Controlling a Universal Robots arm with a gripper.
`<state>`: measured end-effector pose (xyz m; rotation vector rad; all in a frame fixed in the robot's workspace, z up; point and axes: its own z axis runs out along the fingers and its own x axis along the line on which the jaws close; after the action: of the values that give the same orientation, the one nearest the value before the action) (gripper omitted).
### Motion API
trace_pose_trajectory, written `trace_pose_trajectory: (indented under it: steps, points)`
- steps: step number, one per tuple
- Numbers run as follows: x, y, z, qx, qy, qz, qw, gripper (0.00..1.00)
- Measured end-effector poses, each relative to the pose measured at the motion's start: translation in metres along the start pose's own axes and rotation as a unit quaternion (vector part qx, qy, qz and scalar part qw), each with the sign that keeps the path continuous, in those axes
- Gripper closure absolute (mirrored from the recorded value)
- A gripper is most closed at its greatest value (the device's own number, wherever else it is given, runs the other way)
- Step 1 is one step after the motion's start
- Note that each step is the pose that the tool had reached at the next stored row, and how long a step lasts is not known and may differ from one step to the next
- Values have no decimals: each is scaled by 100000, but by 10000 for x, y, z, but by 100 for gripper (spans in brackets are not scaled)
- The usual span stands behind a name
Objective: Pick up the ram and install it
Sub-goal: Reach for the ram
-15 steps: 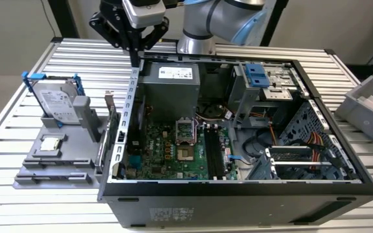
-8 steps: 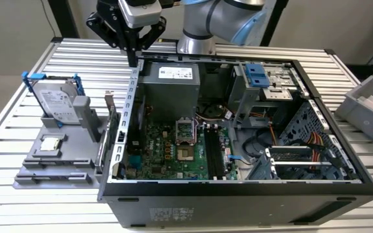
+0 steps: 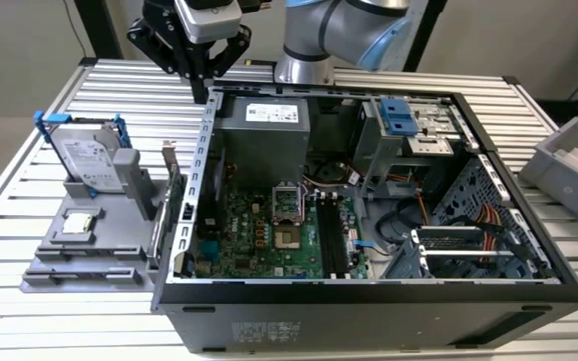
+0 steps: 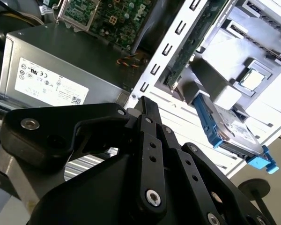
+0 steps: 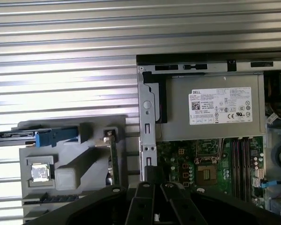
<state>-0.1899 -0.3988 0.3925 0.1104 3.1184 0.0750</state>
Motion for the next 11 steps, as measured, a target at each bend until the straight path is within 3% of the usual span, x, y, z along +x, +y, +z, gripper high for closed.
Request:
trace_pose_trajectory:
  steps: [11]
  points:
    - [97,-7,-2,17,210,12,100000,100]
